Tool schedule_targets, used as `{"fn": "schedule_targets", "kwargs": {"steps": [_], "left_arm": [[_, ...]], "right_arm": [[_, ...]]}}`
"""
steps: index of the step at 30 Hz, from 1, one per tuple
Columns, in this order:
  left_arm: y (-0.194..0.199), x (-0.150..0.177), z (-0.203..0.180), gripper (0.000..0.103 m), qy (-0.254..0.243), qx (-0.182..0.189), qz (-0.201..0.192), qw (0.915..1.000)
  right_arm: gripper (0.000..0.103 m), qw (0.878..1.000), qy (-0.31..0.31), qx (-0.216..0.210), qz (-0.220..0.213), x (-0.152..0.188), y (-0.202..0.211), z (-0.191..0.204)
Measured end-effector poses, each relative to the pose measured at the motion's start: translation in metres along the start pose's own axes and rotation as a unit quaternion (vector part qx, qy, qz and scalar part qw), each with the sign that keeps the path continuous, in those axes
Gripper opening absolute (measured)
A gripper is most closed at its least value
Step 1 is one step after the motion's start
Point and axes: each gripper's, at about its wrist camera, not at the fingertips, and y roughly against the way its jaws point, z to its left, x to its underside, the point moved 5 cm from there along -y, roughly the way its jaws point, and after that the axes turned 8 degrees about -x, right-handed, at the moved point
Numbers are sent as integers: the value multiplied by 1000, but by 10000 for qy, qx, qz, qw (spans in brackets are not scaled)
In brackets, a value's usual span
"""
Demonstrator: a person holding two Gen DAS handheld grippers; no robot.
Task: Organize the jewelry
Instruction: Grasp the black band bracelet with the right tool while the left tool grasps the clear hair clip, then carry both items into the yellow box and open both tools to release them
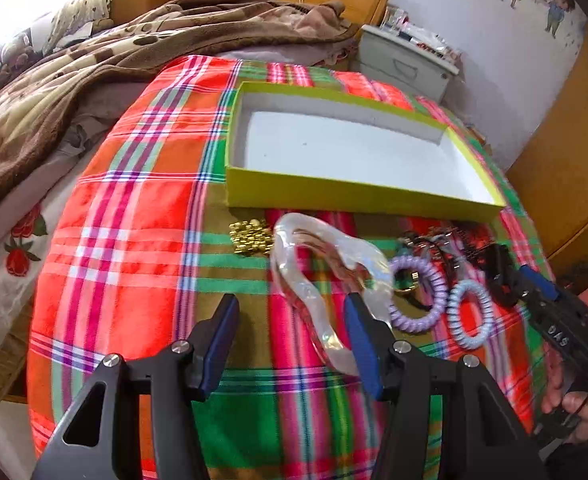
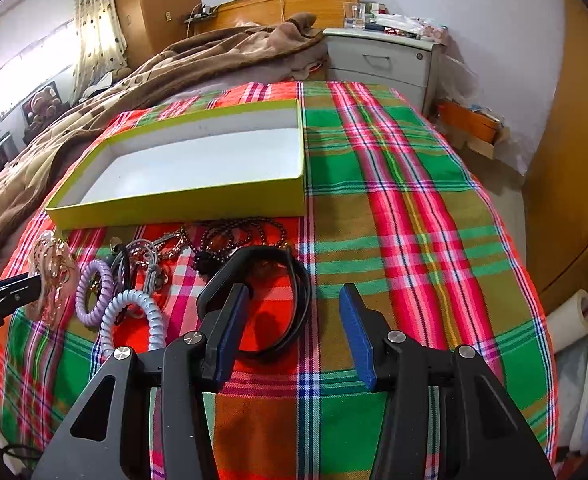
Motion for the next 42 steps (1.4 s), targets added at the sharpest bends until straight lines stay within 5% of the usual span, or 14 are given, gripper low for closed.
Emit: {"fn": "schedule_targets", "kwargs": {"steps": [4, 10, 13, 15, 25, 42], "left_arm": [[2, 0, 10, 56, -68, -292, -83, 9995], [-5, 2, 17, 56, -61, -322, 80, 9994], [-7, 3, 13, 56, -132, -248, 87, 9996], [-7, 4, 11, 55, -163, -207, 86, 9996], [-5, 0, 6, 15, -154, 155, 64, 9997], [6, -10, 7, 12, -149, 316, -132, 9993]], "right_arm": [[32, 10000, -43, 19, -47, 0, 2, -2], [29, 10000, -50, -50, -27, 5, 3, 0], [18, 10000, -85, -50, 10, 6, 2, -2], [17, 10000, -58, -44, -6, 5, 3, -1], [10, 9998, -137, -45, -101, 5, 7, -4], [9, 9988, -262, -136, -383, -4, 23, -4]]}}
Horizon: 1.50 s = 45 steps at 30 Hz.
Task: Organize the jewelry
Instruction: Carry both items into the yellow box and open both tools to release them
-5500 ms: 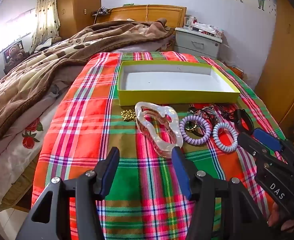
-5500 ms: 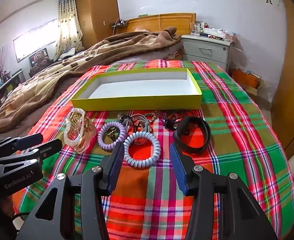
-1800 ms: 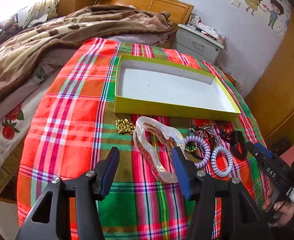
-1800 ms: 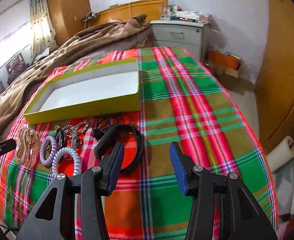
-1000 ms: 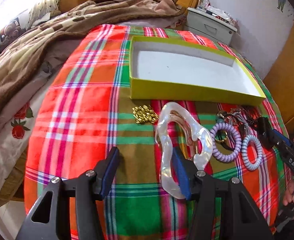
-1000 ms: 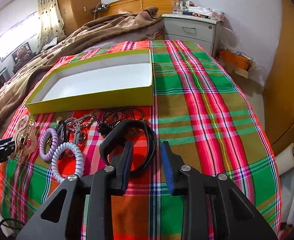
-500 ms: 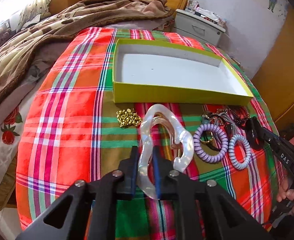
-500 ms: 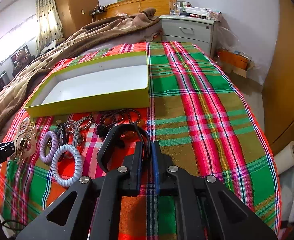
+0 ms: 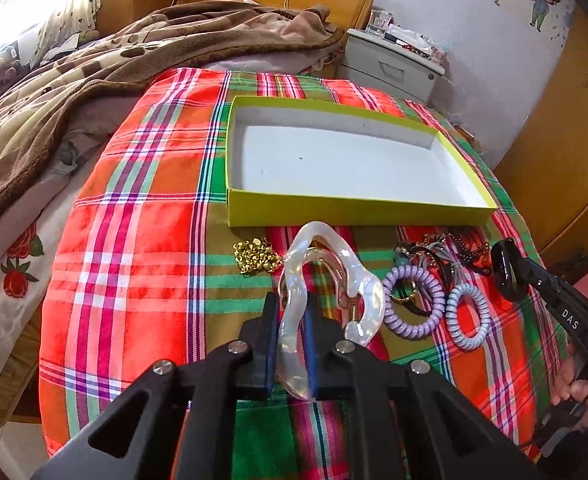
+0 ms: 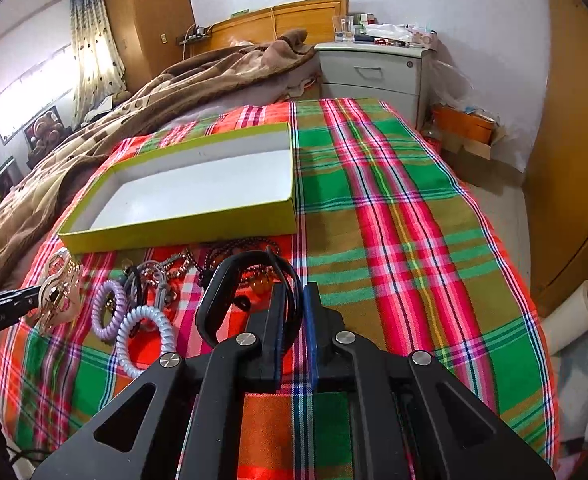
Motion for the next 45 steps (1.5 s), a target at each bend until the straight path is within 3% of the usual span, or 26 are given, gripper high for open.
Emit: {"fn": "schedule_targets", "kwargs": {"steps": [7, 19, 33, 45], "left_arm": [[13, -13, 2, 12, 16, 36, -180, 9998], [9, -75, 9, 12, 80, 37, -440, 9990], [-42, -133, 10, 12, 204, 77, -257, 9994], [-90, -143, -1, 12, 171, 127, 141, 9997]], "right_arm": [[9, 9998, 72, -67, -157, -20, 6, 8], [9, 9992, 215, -144, -308, -79, -11, 21], [9, 9994, 283, -110, 171, -121, -88, 15], [9, 9981, 320, 44, 527, -125, -131, 12]]}}
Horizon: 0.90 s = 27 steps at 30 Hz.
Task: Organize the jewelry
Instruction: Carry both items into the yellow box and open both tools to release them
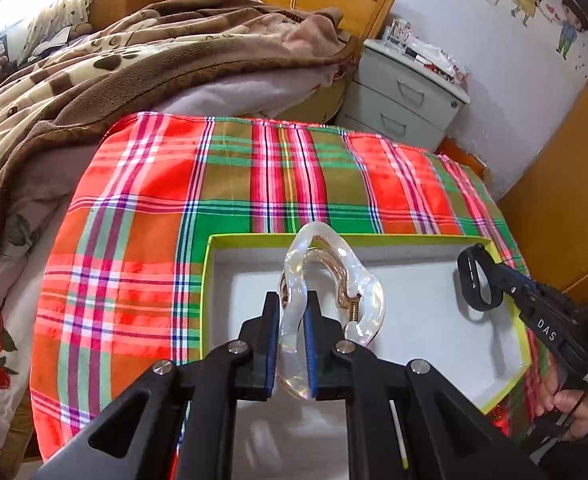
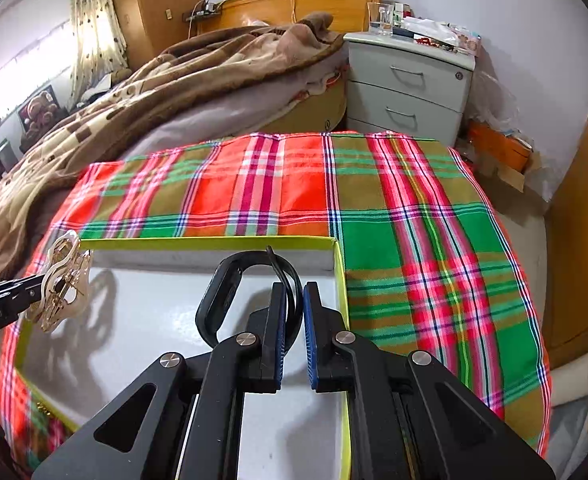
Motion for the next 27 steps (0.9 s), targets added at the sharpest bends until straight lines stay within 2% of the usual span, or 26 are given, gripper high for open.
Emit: {"fn": "schedule_targets", "kwargs": {"steps": [12, 20, 24, 27], "left_arm": [[-14, 1, -1, 13, 8, -40, 152, 9999], [-16, 1, 0, 14, -7, -134, 178, 9998], [-14, 0, 1, 26, 14, -214, 137, 9997], [-13, -1, 2, 26, 33, -199, 124, 9997]], "right_arm": [[9, 9998, 70, 127, 138, 2, -12, -3], [9, 9999, 77, 128, 83, 1, -11, -2], [9, 9999, 59, 124, 36, 0, -9, -4], [9, 9999, 57, 129, 4, 0, -7, -4]]}}
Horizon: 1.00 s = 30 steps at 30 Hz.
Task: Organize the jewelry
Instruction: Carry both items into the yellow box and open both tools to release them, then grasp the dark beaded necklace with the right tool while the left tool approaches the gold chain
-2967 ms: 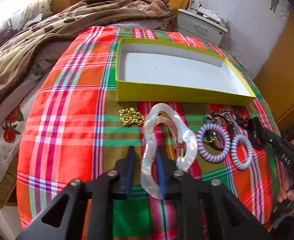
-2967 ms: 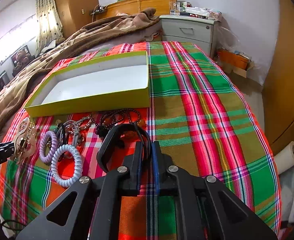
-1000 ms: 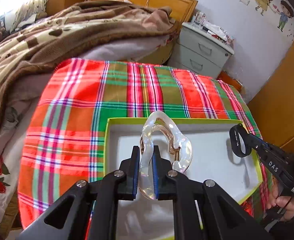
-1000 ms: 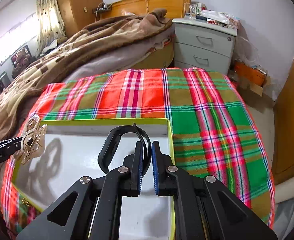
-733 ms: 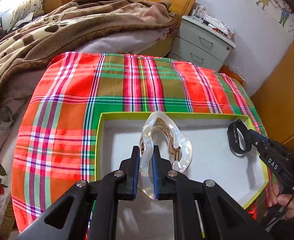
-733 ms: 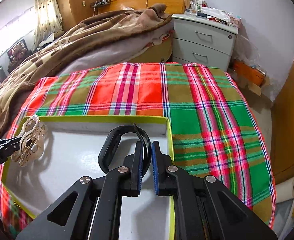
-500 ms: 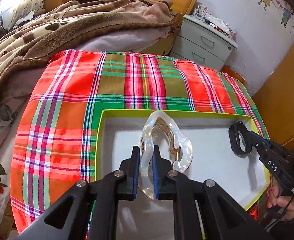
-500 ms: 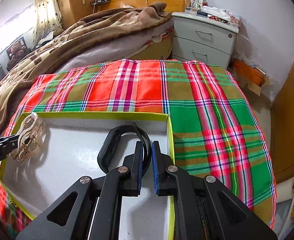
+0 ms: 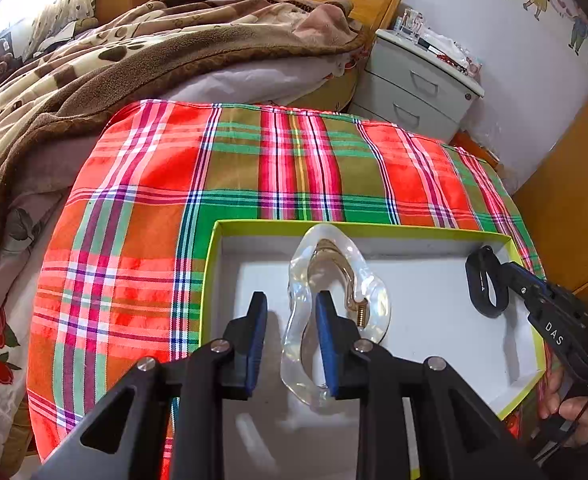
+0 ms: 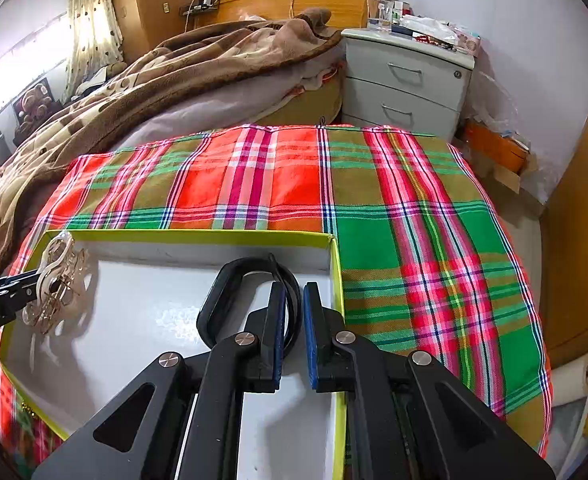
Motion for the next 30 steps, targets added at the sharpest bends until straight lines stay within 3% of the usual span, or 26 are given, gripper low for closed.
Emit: {"fn": "schedule_targets", "kwargs": {"steps": [4, 10, 12, 16, 25, 30], "left_arm": [[3, 0, 0, 33, -6, -19, -39, 10000], [15, 3, 0, 35, -45, -75, -146, 9999], [22, 5, -1, 37, -86, -121, -266, 9995], [41, 11, -1, 40, -214, -232, -488, 9983], [75, 38, 2, 43, -382, -526, -827, 9945], [86, 57, 3, 45, -296, -351, -815, 9956]], "right_arm": [[10, 10000, -27, -2, -48, 0, 3, 0], [15, 9998, -28, -47, -200, 0, 16, 3], [19, 9995, -31, -102, -284, 2, 23, 5], [40, 9987, 6, -199, -463, 6, 40, 11], [40, 9971, 57, -242, -717, 21, 73, 23], [42, 9962, 43, -293, -823, 38, 90, 25]]}}
